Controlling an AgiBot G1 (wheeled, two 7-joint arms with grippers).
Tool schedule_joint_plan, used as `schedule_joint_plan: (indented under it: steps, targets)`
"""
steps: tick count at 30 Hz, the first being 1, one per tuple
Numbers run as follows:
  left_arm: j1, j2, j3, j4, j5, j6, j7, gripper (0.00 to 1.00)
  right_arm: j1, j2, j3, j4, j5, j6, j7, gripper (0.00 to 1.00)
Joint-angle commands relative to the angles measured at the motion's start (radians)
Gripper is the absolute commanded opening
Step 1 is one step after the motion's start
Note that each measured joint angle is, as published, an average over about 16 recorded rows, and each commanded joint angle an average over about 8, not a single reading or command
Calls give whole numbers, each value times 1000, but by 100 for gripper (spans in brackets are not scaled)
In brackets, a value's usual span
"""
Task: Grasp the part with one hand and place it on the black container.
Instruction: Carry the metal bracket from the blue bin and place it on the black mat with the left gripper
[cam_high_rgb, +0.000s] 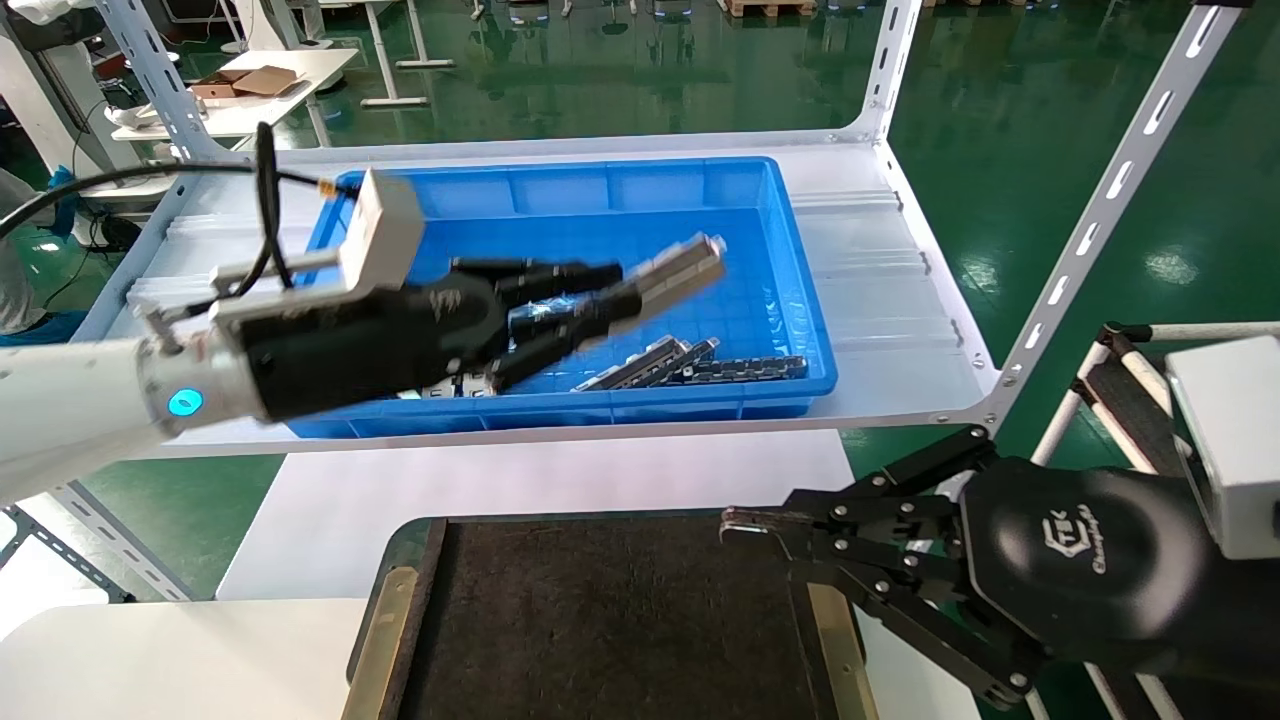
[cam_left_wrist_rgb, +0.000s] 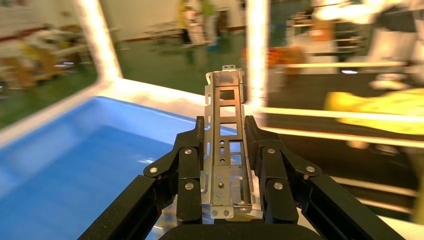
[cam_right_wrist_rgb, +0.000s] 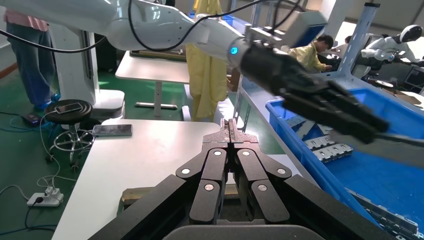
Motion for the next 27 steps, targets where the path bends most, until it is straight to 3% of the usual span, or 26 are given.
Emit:
schedule_joint_plan:
  steps: [1,6,11,20,27]
  targets:
    - [28,-35,0,-50,-11,62,-27,0,0,0,0,0,0,0,0,0]
    - [175,-90,2,-242,-45,83,-113,0,0,0,0,0,0,0,0,0]
    - [349,-121,16,-405,-37,-8,-182,0,0,0,0,0,0,0,0,0]
    - [628,-89,48,-581,88,-476,-305,0,0,0,-1,0,1,0,0,0]
    - [703,4,100,-626,192,-793,-465,0,0,0,-1,0,1,0,0,0]
